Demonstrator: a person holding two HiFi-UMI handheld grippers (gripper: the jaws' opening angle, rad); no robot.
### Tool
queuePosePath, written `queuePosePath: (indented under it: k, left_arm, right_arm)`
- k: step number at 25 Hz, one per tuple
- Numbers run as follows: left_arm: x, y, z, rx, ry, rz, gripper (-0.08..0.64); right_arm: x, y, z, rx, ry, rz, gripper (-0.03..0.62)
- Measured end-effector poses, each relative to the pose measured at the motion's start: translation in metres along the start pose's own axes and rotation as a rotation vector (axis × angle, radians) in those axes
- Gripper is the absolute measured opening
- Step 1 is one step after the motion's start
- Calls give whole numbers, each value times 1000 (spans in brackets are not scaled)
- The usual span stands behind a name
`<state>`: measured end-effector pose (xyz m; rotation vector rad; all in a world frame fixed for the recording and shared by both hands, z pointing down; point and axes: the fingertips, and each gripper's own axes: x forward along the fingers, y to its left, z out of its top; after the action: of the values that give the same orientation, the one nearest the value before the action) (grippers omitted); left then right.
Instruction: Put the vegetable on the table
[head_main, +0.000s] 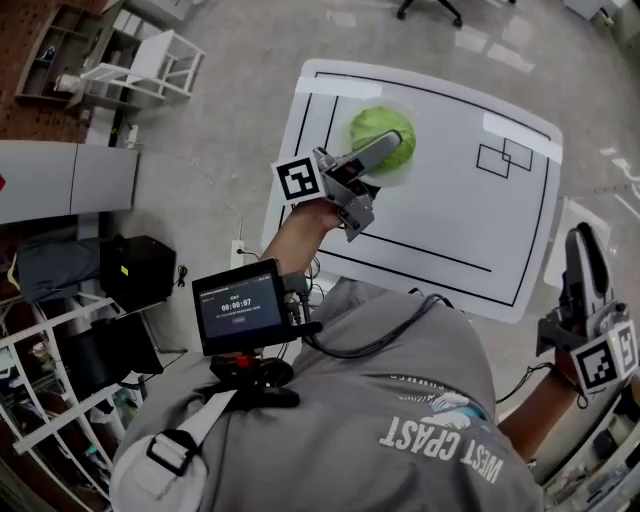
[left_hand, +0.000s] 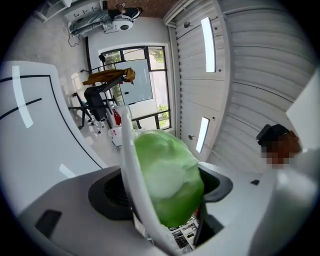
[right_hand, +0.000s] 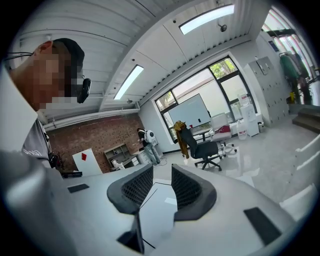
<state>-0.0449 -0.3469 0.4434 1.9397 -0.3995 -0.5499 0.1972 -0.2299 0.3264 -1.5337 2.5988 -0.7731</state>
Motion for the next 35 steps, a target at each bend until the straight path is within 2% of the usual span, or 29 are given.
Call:
queuePosePath:
  k: [6, 13, 17, 20, 29, 35]
  left_arm:
    - [-4, 37, -23, -68, 48, 80, 368]
    - [-12, 75, -46, -50, 152, 174, 367]
    - [-19, 95, -60, -84, 187, 217, 367]
    - [-21, 105, -70, -112, 212, 220, 367]
    - [-39, 143, -110, -125, 389, 338, 367]
    - [-49, 155, -130, -142, 486, 373, 367]
  right_arm:
    - [5, 6, 0, -7, 36, 8, 98]
    - [10, 11, -3, 1, 66, 9, 98]
    - [11, 14, -5, 6, 82, 8, 98]
    - [10, 13, -4, 10, 88, 1, 98]
    - [3, 13, -1, 21, 104, -15, 98]
    - [0, 15, 0, 23, 112, -27, 98]
